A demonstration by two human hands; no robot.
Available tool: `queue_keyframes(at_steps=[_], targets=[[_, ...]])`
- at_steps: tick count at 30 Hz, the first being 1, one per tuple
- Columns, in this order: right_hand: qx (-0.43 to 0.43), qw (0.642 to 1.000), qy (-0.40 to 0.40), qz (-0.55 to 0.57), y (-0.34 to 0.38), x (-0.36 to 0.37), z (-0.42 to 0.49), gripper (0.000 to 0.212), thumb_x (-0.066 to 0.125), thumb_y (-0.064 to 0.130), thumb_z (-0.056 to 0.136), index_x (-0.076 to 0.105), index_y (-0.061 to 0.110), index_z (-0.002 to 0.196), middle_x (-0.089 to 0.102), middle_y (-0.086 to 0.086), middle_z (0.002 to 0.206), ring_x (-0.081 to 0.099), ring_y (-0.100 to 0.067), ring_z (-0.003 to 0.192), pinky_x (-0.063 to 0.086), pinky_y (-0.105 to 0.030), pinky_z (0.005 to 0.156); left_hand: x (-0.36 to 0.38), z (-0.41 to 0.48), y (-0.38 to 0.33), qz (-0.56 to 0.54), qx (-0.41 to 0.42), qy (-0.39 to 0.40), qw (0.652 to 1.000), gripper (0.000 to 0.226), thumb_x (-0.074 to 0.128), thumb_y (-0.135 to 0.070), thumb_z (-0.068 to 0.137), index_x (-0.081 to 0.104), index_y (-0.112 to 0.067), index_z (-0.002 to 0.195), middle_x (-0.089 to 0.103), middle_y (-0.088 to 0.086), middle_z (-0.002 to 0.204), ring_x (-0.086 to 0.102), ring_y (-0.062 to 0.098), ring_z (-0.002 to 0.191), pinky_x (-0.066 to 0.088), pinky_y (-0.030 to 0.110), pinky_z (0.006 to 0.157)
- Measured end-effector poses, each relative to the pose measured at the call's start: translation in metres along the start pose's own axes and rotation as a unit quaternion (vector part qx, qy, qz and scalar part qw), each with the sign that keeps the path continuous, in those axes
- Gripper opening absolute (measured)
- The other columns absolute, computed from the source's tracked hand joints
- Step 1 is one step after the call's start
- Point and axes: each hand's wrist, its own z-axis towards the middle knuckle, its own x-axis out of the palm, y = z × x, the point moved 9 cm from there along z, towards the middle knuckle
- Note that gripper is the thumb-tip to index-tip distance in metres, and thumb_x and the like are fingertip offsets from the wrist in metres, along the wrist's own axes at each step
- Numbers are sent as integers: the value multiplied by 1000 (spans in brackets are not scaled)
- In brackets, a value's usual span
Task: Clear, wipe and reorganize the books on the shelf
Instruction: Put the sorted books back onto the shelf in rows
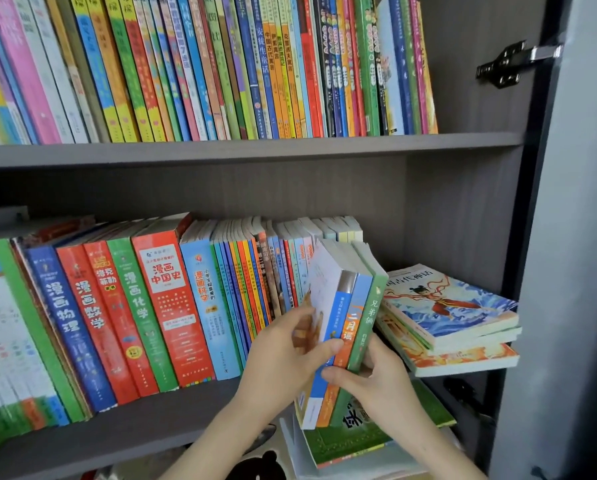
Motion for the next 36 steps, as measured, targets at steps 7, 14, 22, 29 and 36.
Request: queue_keyframes(at_steps=[7, 14, 22, 29, 36], targets=[[-10, 1000, 25, -7, 3, -1, 1, 46, 72, 11, 83, 55, 29, 123, 69, 13, 112, 63, -6, 107, 52, -32, 93, -3, -1, -1, 32, 0, -29, 999, 66, 63, -50, 81, 37, -27, 138, 52, -24, 105, 55, -2, 90, 42, 1, 64], [19, 983, -141, -117, 4, -9, -5, 55, 74, 23, 74, 45, 23, 121, 69, 9, 95, 66, -7, 89, 52, -28, 80, -16, -9, -4, 68, 7, -71, 995, 69, 67, -32, 83, 31, -24, 141, 55, -19, 88, 55, -1, 75, 44, 11, 63], [39, 936, -338, -91, 19, -38, -13, 46, 74, 18, 77, 47, 6, 113, 63, 0, 88, 65, -28, 87, 46, -30, 73, -28, -2, 8, 111, -46, -74, 990, 46, 57, -24, 90, 36, -8, 128, 49, 1, 60, 49, 13, 48, 36, 23, 43], [-48, 926, -344, -151, 120, -102, -54, 32, 69, 17, 77, 53, 19, 105, 61, 15, 79, 59, -6, 71, 40, -26, 62, -34, -4, 17, 89, -53, -79, 992, 47, 57, -23, 91, 34, -10, 129, 51, -1, 59, 49, 11, 47, 33, 20, 42], [-106, 727, -305, -605, 187, -113, -32, 66, 81, 13, 56, 53, -7, 112, 28, 0, 47, 17, -16, 40, 11, -14, 50, -31, 1, 16, 94, -34, -72, 992, 43, 57, -24, 91, 35, -10, 125, 50, 1, 58, 47, 12, 45, 28, 17, 41]])
